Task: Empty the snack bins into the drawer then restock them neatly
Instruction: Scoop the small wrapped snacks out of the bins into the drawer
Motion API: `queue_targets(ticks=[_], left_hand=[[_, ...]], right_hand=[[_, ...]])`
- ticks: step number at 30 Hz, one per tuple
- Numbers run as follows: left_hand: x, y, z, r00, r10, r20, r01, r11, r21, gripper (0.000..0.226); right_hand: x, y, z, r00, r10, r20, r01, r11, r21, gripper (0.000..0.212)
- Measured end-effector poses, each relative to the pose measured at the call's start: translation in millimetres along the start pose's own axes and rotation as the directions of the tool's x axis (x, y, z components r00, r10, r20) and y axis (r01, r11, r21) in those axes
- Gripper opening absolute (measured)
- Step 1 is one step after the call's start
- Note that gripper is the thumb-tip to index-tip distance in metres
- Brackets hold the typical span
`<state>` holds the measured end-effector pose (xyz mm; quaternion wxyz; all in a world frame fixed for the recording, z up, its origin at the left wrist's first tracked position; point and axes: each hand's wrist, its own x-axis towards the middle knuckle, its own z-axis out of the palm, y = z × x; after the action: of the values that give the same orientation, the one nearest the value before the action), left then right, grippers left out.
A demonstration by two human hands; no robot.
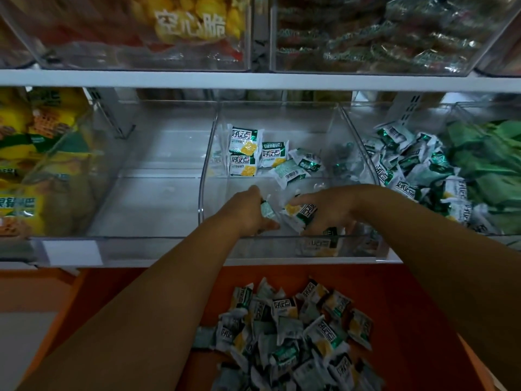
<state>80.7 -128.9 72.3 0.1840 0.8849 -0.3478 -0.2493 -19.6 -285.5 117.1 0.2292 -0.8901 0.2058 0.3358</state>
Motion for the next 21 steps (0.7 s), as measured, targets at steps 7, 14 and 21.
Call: queue_targets(ticks=[7, 14, 21], left_hand=[[5, -2, 2, 0.999, -0.042, -0.019, 0.043, 0.998, 0.040, 0.079], [4, -2, 4, 0.999, -0.031, -0.012, 0.032, 0.999, 0.012, 0.068], [1, 2, 2, 1.000, -0.026, 0.002, 0.026, 1.000, -0.009, 0.062]], right_hand=[[43, 15, 24, 0.912, -0.006, -0.411, 0.049, 0.994, 0.093, 0.069], [63, 12, 26, 0.912, 0.189, -0.365, 0.012, 0.876, 0.483, 0.104], [60, 8, 27, 0.900, 0.125, -0.417, 0.099, 0.873, 0.477, 0.045]])
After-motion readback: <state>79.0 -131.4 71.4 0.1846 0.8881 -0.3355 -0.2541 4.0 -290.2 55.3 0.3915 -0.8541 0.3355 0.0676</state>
